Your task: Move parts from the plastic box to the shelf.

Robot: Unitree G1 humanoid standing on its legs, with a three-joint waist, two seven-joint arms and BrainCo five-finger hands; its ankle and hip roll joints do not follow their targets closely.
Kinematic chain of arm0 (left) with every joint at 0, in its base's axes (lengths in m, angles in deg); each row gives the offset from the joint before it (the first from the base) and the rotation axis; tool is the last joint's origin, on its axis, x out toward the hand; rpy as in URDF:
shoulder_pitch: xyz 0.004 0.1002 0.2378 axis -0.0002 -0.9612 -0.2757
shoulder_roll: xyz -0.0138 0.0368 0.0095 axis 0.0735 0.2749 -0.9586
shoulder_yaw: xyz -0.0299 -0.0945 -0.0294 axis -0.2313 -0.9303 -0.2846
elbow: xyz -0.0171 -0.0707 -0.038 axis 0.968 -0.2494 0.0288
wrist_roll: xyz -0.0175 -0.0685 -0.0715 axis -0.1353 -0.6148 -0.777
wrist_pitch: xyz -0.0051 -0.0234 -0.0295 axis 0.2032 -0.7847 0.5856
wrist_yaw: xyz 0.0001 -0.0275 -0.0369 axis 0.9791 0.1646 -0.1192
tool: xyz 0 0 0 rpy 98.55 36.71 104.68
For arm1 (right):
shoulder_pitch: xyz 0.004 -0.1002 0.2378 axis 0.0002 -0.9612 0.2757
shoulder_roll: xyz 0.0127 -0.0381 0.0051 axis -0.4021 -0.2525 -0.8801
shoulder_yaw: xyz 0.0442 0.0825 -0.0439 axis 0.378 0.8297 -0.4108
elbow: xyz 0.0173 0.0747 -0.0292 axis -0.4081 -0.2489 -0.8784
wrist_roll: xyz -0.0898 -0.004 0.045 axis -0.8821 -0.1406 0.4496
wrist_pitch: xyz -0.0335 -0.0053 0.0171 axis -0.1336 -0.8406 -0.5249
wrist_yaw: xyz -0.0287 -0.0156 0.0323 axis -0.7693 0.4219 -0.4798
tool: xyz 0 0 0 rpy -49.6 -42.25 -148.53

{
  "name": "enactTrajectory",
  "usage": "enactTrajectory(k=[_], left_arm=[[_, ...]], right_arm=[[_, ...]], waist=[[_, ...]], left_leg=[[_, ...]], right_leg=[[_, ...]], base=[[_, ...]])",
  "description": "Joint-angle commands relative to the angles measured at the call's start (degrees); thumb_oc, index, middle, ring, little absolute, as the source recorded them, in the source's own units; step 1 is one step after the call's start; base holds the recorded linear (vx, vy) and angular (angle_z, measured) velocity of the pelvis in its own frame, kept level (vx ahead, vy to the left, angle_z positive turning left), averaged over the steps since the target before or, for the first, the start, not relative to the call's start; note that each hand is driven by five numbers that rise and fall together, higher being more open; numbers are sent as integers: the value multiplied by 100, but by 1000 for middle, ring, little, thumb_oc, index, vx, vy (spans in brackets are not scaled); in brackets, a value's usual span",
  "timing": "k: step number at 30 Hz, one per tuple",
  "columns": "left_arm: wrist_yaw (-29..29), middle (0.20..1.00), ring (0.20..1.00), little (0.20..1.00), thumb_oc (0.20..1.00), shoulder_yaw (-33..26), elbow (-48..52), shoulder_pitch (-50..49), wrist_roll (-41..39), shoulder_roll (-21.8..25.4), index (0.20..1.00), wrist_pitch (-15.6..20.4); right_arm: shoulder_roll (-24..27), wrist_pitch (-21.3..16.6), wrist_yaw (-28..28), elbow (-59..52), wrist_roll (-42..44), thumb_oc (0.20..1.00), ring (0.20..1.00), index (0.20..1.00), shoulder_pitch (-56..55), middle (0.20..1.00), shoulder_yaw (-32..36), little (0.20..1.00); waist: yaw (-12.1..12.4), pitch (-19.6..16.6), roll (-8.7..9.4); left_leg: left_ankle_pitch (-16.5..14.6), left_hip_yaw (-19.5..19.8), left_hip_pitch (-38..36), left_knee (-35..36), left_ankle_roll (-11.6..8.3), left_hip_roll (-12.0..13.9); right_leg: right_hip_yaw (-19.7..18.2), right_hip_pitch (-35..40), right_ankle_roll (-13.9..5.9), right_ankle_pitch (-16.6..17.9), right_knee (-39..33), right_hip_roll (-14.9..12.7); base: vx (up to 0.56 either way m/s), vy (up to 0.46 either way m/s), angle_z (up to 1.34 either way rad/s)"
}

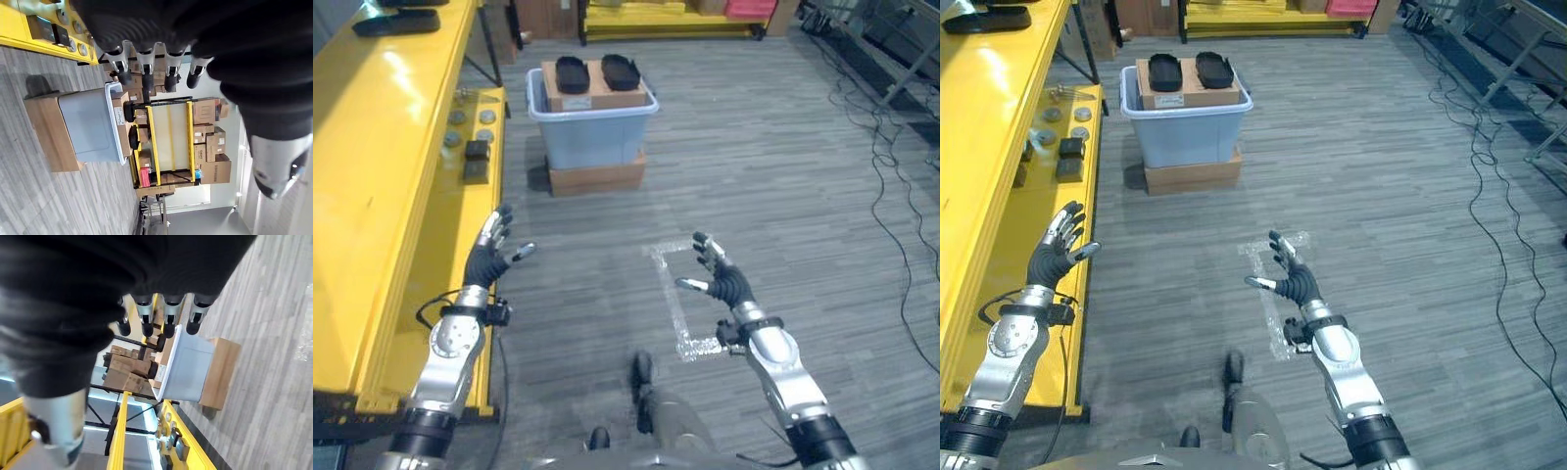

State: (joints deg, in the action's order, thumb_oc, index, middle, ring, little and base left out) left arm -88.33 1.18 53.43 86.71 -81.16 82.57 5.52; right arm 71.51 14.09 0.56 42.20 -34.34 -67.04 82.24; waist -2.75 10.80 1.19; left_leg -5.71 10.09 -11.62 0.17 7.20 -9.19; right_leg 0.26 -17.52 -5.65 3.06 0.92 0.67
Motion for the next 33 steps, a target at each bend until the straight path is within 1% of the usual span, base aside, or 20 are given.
enactTrajectory(k=[1, 2, 4, 5, 6, 7, 9, 11, 12, 13, 15, 16, 19, 20, 21, 23, 26, 28, 31, 33], left_arm=[[-76, 1000, 1000, 1000, 1000, 39, 569, -106, 170, 233, 1000, 324], [-80, 1000, 1000, 1000, 1000, 91, 523, -128, 162, 143, 1000, 321], [-106, 1000, 1000, 1000, 1000, 139, 482, -170, 50, 79, 1000, 286], [-107, 1000, 1000, 1000, 1000, 138, 483, -171, 50, 77, 1000, 285], [-145, 1000, 1000, 1000, 1000, 126, 460, -236, -19, 78, 1000, 260], [-143, 1000, 1000, 1000, 1000, 89, 467, -284, -28, 89, 1000, 263], [-111, 1000, 1000, 1000, 1000, -2, 472, -343, -77, 134, 1000, 267], [-87, 1000, 1000, 1000, 1000, -16, 445, -363, -127, 84, 1000, 258], [-87, 1000, 1000, 1000, 1000, -16, 447, -361, -129, 85, 1000, 257], [-78, 1000, 1000, 1000, 1000, -46, 487, -393, -156, 40, 1000, 254], [-106, 1000, 1000, 1000, 1000, -39, 517, -457, -235, 12, 1000, 251], [-94, 1000, 1000, 1000, 1000, -49, 540, -489, -228, 16, 1000, 252], [-45, 1000, 1000, 1000, 1000, 7, 552, -441, -180, 36, 1000, 252], [-43, 1000, 1000, 1000, 1000, 11, 550, -439, -179, 37, 1000, 253], [-37, 1000, 1000, 1000, 1000, 18, 595, -431, -120, 29, 1000, 266], [-53, 1000, 1000, 1000, 1000, 75, 617, -406, -84, 44, 1000, 252], [-76, 1000, 1000, 1000, 1000, 106, 608, -340, -56, 115, 1000, 230], [-98, 1000, 1000, 1000, 1000, 116, 588, -281, -23, 190, 1000, 213], [-76, 1000, 1000, 1000, 1000, 98, 632, -226, -70, 265, 1000, 212], [-60, 1000, 1000, 1000, 1000, 79, 603, -204, -105, 286, 1000, 212]], right_arm=[[138, -281, -129, -201, 294, 1000, 1000, 1000, 241, 1000, 189, 1000], [161, -336, -194, -199, 435, 1000, 1000, 1000, 154, 1000, 217, 1000], [189, -323, -175, -179, 538, 1000, 1000, 1000, 131, 1000, 198, 1000], [192, -324, -175, -178, 540, 1000, 1000, 1000, 131, 1000, 198, 1000], [273, -337, -209, -233, 589, 1000, 1000, 1000, 119, 1000, 184, 1000], [328, -350, -233, -261, 634, 1000, 1000, 1000, 129, 1000, 173, 1000], [399, -320, -228, -248, 664, 1000, 1000, 1000, 146, 1000, 166, 1000], [502, -284, -126, -202, 510, 1000, 1000, 1000, 167, 1000, 165, 1000], [500, -284, -121, -199, 505, 1000, 1000, 1000, 171, 1000, 164, 1000], [561, -276, -66, -250, 420, 1000, 1000, 1000, 174, 1000, 220, 1000], [534, -325, -36, -264, 471, 1000, 1000, 1000, 177, 1000, 258, 1000], [530, -339, 12, -216, 454, 1000, 1000, 1000, 204, 1000, 256, 1000], [494, -339, 136, -177, 252, 1000, 1000, 1000, 281, 1000, 219, 1000], [492, -338, 139, -178, 248, 1000, 1000, 1000, 279, 1000, 221, 1000], [415, -311, 107, -198, 191, 1000, 1000, 1000, 275, 1000, 203, 1000], [303, -327, 89, -241, 141, 1000, 1000, 1000, 197, 1000, 197, 1000], [165, -298, 83, -225, 84, 1000, 1000, 1000, 98, 1000, 164, 1000], [39, -266, 25, -188, 75, 1000, 1000, 1000, 68, 1000, 127, 1000], [-22, -212, -33, -223, -64, 1000, 1000, 1000, 114, 1000, 52, 1000], [-34, -203, -41, -208, -142, 1000, 1000, 1000, 150, 1000, 31, 1000]], waist=[[73, -163, 197], [11, -254, 120], [-23, -256, 51], [-34, -257, 44], [-7, -228, -74], [37, -136, -71], [113, -50, -7], [215, 43, 80], [224, 45, 57], [312, 89, 120], [412, 64, 75], [484, 49, 60], [691, 46, -71], [695, 53, -61], [712, -6, -113], [715, -92, -170], [735, -275, -57], [766, -365, 31], [755, -264, 53], [724, -187, -22]], left_leg=[[-755, 168, -275, -147, -438, 485], [-746, 301, -271, -506, -556, 637], [-476, 322, -111, -1202, -743, 682], [-502, 331, -84, -1252, -744, 682], [73, 254, 244, -2293, -975, 756], [593, 263, 546, -3133, -1195, 680], [1031, 94, 1049, -4254, -1353, 549], [907, -279, 1589, -4630, -1207, 617], [872, -290, 1613, -4685, -1196, 639], [559, -601, 2189, -4153, -1027, 740], [275, -759, 2311, -2873, -901, 774], [374, -776, 2273, -1815, -888, 724], [969, -495, 2349, 50, -973, 628], [1006, -496, 2297, 127, -973, 622], [1106, -304, 2227, 398, -994, 592], [1382, -197, 2139, 247, -971, 646], [1232, -286, 2054, 19, -808, 576], [1039, -402, 1935, -74, -667, 525], [854, -502, 1703, -108, -474, 488], [732, -479, 1472, -79, -382, 516]], right_leg=[[143, 732, -251, 423, -241, -342], [113, 829, -101, 388, -100, -249], [64, 975, 42, 234, 61, -155], [76, 972, 43, 230, 66, -153], [149, 1268, 190, -11, 66, -36], [148, 1408, 297, -71, 80, -17], [191, 1670, 398, -208, 20, -82], [206, 2012, 462, -324, -137, -166], [200, 2014, 458, -323, -149, -144], [255, 2285, 466, -408, -278, -222], [254, 2445, 393, -494, -401, -197], [244, 2532, 338, -567, -461, -197], [149, 2891, 318, -738, -592, -38], [148, 2906, 318, -747, -592, -47], [17, 3049, 326, -865, -592, 35], [-82, 3170, 328, -998, -572, 52], [-233, 3236, 236, -1203, -268, -164], [-251, 3090, 74, -1218, 334, -307], [-225, 2456, -257, -631, 1678, -439], [-27, 2056, -387, -296, 2336, -519]], base=[[620, -279, 94], [582, -274, 86], [406, -197, 79], [375, -161, 71], [363, -179, 65], [452, -236, 40], [334, -197, -10], [273, -166, -5], [307, -136, -2], [356, -73, -14], [414, -9, -2], [375, 76, 6], [349, 49, -39], [323, 59, -44], [307, 109, -54], [374, 180, -53], [352, 213, -57], [309, 210, -49], [174, 167, -33], [178, 140, -5]])
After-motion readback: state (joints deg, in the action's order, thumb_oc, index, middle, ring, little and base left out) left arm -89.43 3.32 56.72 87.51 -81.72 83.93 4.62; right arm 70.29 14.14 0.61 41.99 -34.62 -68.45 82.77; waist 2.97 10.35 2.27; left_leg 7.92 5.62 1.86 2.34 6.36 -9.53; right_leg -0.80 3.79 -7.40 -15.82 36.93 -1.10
